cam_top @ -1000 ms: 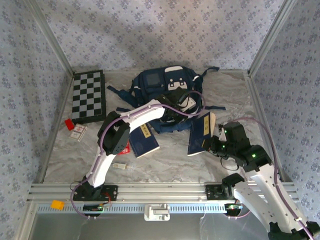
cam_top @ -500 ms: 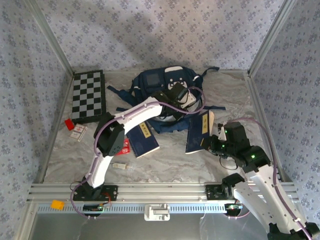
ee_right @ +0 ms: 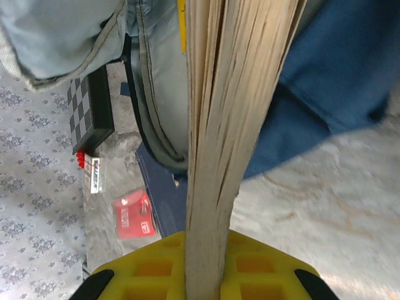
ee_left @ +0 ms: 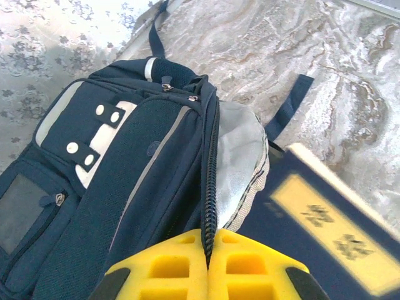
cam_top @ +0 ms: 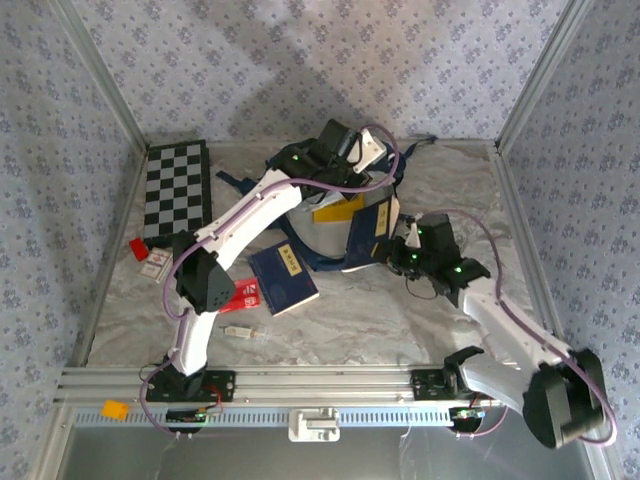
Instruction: Pack books, pencil case, and school supplies into a backpack
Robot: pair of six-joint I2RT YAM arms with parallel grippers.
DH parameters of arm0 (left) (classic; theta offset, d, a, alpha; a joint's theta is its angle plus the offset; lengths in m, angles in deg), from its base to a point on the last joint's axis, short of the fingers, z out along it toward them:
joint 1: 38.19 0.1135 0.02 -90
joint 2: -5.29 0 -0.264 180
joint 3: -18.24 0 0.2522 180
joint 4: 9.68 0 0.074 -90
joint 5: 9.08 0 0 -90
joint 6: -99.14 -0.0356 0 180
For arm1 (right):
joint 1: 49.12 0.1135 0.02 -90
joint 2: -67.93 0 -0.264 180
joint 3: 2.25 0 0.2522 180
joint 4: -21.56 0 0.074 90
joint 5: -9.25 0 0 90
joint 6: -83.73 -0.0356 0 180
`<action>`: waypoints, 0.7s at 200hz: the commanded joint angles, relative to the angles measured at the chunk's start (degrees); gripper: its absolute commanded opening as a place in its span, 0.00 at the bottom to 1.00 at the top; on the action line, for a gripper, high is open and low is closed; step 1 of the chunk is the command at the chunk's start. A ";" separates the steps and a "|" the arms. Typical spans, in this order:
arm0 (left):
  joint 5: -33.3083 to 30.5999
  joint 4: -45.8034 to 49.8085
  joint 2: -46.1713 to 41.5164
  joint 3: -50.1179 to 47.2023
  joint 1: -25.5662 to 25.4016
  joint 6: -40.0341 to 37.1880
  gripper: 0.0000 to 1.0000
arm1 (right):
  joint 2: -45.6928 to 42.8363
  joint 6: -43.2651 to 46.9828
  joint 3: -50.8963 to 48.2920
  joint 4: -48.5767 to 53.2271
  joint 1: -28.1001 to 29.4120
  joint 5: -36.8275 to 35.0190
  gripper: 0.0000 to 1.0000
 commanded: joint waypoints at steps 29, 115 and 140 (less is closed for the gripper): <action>3.25 -2.90 -2.00 6.19 -0.29 0.85 0.00 | 16.82 2.62 6.55 -22.11 0.13 -0.52 0.00; 4.43 -2.00 -1.94 6.57 1.66 4.72 0.00 | 39.09 7.18 21.22 -19.92 -3.11 2.54 0.35; 4.52 -1.87 -2.04 5.72 2.34 5.39 0.00 | 35.34 8.21 19.05 -15.09 -3.08 -1.89 0.54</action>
